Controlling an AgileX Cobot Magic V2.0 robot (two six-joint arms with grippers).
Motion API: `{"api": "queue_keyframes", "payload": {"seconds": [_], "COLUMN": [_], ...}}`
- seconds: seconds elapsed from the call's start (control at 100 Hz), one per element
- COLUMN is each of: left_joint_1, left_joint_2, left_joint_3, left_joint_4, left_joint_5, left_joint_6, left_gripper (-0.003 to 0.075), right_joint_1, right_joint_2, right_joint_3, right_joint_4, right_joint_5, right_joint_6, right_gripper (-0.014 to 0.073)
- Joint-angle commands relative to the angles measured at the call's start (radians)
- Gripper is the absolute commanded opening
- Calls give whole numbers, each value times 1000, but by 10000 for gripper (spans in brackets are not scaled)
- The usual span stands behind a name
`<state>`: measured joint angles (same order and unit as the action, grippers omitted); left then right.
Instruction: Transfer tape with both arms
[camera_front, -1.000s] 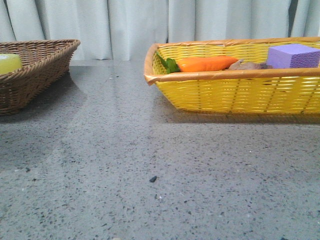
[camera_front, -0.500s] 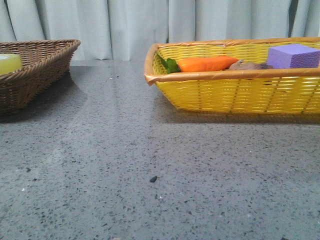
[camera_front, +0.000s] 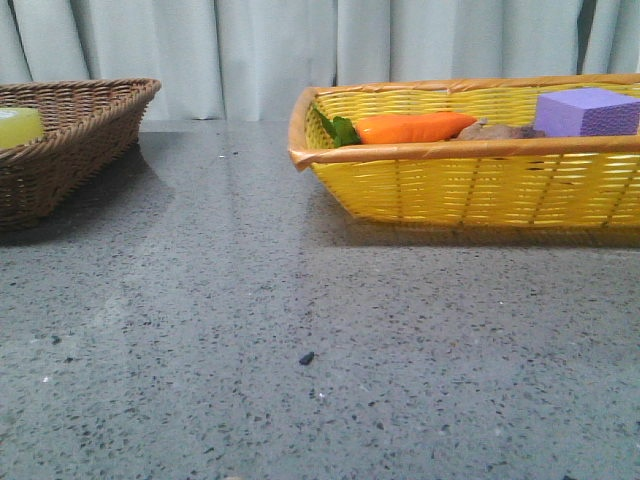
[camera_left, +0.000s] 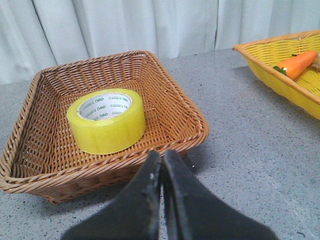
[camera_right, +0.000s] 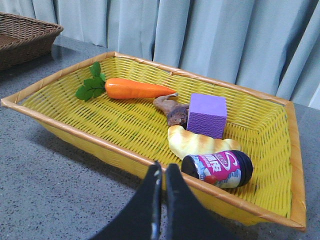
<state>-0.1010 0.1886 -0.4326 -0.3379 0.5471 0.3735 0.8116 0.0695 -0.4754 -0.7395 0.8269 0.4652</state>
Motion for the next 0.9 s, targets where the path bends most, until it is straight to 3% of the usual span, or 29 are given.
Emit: {"api": "queue_keyframes", "payload": {"seconds": [0.0,0.41,0.54,0.7,0.79,0.89], "left_joint_1": [2,2,7,10,38,68], "left_joint_2": [9,4,-47,-142,-198,-225], "left_joint_3": [-23,19,110,272,358,446], "left_joint_4": [-23,-10,98,243,282,282], "left_joint_5": [-73,-107,-265,-547,-613,-645], "left_joint_6": [0,0,-30,-224,-342,-364], "left_gripper": [-20,-20,-20,-20,-20,-20], "right_joint_1": [-1,-1,-1,-1,-1,-1], "right_joint_2": [14,14,14,14,14,14], "right_joint_3": [-20,-20,-20,-20,-20,-20], "right_joint_4": [-52,-52,-52,-52,-52,-54], "right_joint_5": [-53,-53,-53,-53,-53,-53], "right_joint_6": [1,1,1,1,1,1], "right_gripper": [-74,-74,-74,-74,-74,-74]}}
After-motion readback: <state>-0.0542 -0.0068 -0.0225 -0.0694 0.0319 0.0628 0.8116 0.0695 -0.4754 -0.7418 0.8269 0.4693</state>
